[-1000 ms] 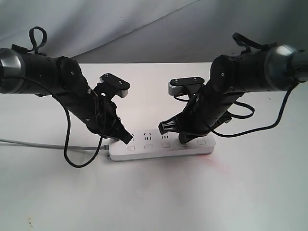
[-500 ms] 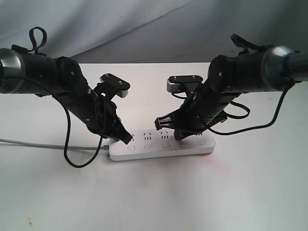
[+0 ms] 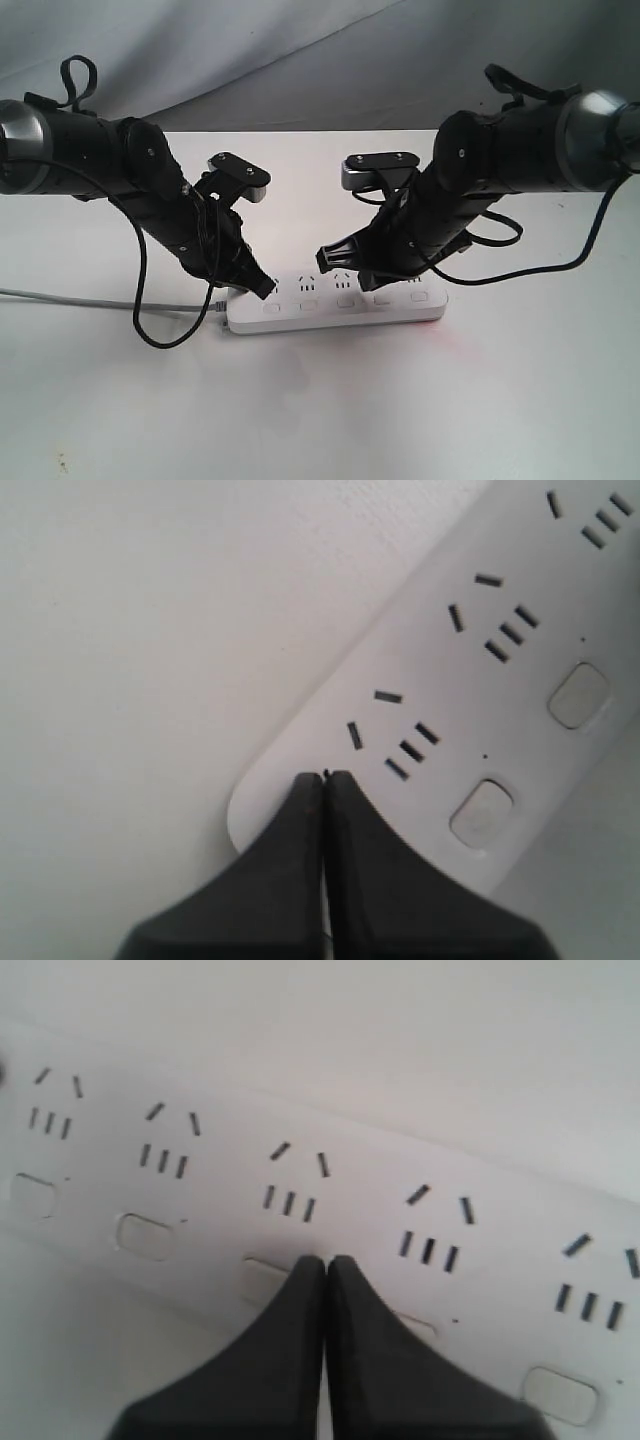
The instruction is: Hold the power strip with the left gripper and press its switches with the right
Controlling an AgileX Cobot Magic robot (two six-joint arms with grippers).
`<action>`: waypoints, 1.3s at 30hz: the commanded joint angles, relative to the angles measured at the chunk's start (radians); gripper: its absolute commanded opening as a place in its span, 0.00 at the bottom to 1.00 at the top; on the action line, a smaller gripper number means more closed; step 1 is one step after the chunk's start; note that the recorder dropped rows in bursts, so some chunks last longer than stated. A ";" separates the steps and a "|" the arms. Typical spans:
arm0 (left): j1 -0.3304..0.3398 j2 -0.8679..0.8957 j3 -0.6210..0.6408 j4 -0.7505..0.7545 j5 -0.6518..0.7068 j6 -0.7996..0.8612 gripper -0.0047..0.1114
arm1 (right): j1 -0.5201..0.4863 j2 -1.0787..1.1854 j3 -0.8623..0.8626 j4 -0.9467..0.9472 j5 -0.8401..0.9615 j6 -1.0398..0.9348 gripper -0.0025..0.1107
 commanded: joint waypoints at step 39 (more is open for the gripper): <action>-0.005 0.007 -0.002 0.005 0.000 -0.010 0.04 | 0.065 0.019 0.003 -0.396 0.037 0.302 0.02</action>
